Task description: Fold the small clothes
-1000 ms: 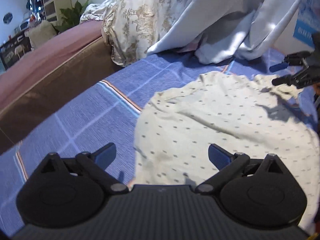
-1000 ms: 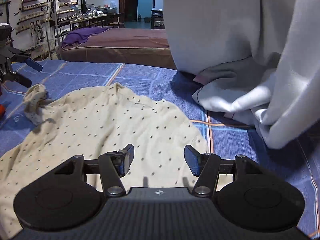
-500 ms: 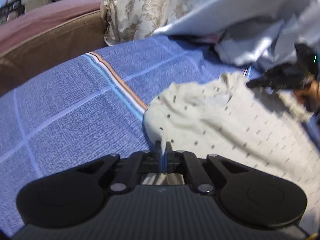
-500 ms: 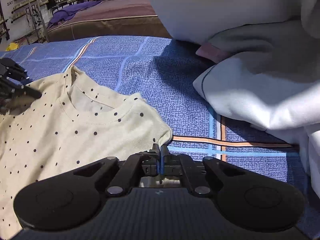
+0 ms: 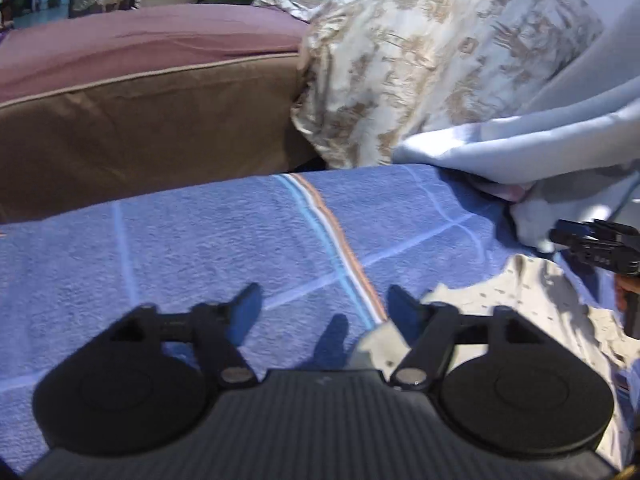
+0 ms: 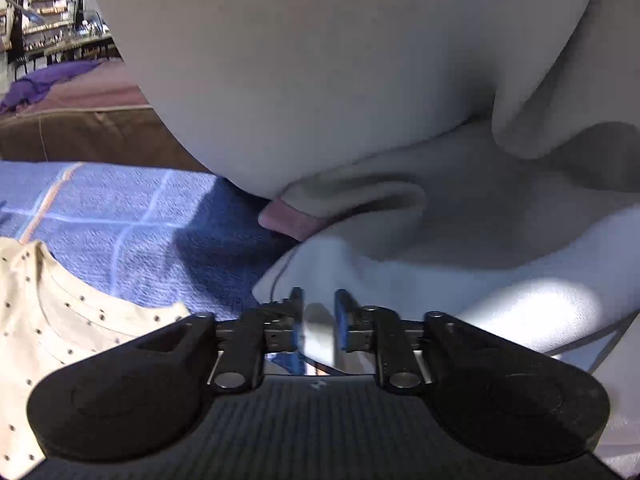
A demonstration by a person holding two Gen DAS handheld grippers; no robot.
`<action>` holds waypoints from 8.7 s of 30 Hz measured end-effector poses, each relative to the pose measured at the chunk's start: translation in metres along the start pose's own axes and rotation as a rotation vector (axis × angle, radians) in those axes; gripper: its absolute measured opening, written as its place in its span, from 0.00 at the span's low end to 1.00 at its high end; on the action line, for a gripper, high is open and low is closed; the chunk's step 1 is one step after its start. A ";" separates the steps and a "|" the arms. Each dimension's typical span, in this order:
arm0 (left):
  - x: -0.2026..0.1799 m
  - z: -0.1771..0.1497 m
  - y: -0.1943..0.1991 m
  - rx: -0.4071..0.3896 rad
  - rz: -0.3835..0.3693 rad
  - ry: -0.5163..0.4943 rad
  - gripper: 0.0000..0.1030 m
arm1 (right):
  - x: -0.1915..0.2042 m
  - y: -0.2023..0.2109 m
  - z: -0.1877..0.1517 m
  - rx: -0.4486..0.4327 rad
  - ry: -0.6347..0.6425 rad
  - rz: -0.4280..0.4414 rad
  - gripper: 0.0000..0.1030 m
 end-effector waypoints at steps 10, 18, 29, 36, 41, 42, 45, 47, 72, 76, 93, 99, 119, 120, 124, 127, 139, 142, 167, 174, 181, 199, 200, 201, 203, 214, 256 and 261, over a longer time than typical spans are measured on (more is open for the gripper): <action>-0.083 -0.075 0.056 0.126 -0.028 -0.125 0.84 | 0.029 0.113 -0.054 -0.023 -0.111 0.218 0.89; -0.149 -0.170 0.137 0.186 -0.017 -0.335 0.97 | 0.066 0.247 -0.143 -0.080 -0.050 0.228 1.00; -0.220 -0.249 0.142 0.267 0.120 -0.509 0.97 | -0.071 0.255 -0.246 0.046 -0.474 -0.278 0.80; -0.276 -0.252 0.095 0.248 0.089 -0.441 0.97 | -0.048 0.221 -0.221 0.054 -0.138 -0.167 0.64; -0.303 -0.260 0.080 0.259 0.060 -0.420 0.98 | -0.034 0.178 -0.207 0.124 -0.036 -0.184 0.64; -0.302 -0.263 0.079 0.267 0.045 -0.388 0.98 | -0.038 0.170 -0.208 0.146 -0.052 -0.208 0.62; -0.292 -0.273 0.077 0.305 -0.021 -0.254 0.99 | -0.053 0.155 -0.216 0.195 -0.090 -0.218 0.30; -0.280 -0.278 0.077 0.328 -0.026 -0.176 0.99 | -0.068 0.162 -0.217 0.182 -0.167 -0.218 0.10; -0.388 -0.114 -0.083 0.063 0.124 -0.347 0.93 | -0.260 0.314 -0.164 -0.050 -0.505 -0.467 0.08; -0.411 -0.097 -0.124 0.059 0.129 -0.489 0.87 | -0.275 0.316 -0.161 -0.057 -0.528 -0.442 0.08; -0.377 -0.098 -0.109 0.101 -0.012 -0.486 1.00 | -0.240 0.324 -0.163 -0.127 -0.769 -0.136 0.08; -0.276 -0.124 -0.020 0.161 0.148 -0.343 1.00 | -0.125 0.286 -0.103 -0.108 -0.703 0.184 0.08; -0.090 -0.244 0.177 0.103 0.358 0.149 1.00 | 0.283 0.104 -0.008 0.033 -0.428 0.565 0.08; -0.091 -0.247 0.175 0.105 0.357 0.150 1.00 | 0.285 0.100 -0.012 0.054 -0.437 0.565 0.09; -0.092 -0.252 0.169 0.103 0.336 0.186 1.00 | 0.285 0.090 -0.034 0.100 -0.452 0.554 0.28; -0.097 -0.251 0.164 0.112 0.306 0.183 1.00 | 0.291 0.075 -0.048 0.148 -0.498 0.562 1.00; -0.136 -0.186 0.118 -0.054 0.262 0.022 0.92 | 0.170 0.127 -0.075 0.069 -0.150 0.160 0.39; -0.148 -0.168 0.075 -0.023 0.343 -0.069 0.83 | 0.118 0.120 -0.097 0.111 -0.177 0.004 0.39; -0.132 -0.297 0.131 0.000 0.363 0.210 1.00 | 0.251 0.172 -0.069 -0.021 0.152 0.364 0.80; -0.109 -0.316 0.154 0.008 0.391 0.216 1.00 | 0.391 0.153 -0.052 0.018 0.428 0.583 0.65; -0.099 -0.320 0.164 -0.010 0.358 0.235 1.00 | 0.432 0.085 -0.026 0.113 0.380 0.334 0.59; -0.105 -0.317 0.159 0.009 0.324 0.240 1.00 | 0.281 0.219 0.043 -0.459 0.464 -0.064 0.11; -0.106 -0.316 0.159 0.010 0.322 0.240 1.00 | 0.263 0.222 0.040 -0.454 0.482 -0.105 0.11; -0.108 -0.314 0.160 0.011 0.322 0.240 1.00 | 0.240 0.227 0.035 -0.441 0.488 -0.141 0.11; -0.110 -0.308 0.163 0.005 0.328 0.239 1.00 | 0.193 0.234 0.021 -0.406 0.483 -0.201 0.11; -0.122 -0.230 0.165 -0.084 0.397 0.141 1.00 | 0.079 0.193 -0.096 -0.069 0.462 -0.244 0.12; -0.130 -0.200 0.069 0.081 0.356 0.044 1.00 | 0.062 0.175 -0.127 -0.282 0.525 -0.256 0.04; -0.130 -0.200 0.069 0.082 0.346 0.033 1.00 | 0.057 0.153 -0.168 -0.055 0.735 -0.268 0.63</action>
Point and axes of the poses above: each gripper's, at about its wrist camera, not at the fingertips, and y roughly against the way its jaws point, x to its left, z to its top, the point moved 4 cm from there along -y, roughly the way its jaws point, and after that the axes turned 4 degrees about x, right-handed, at the moved point
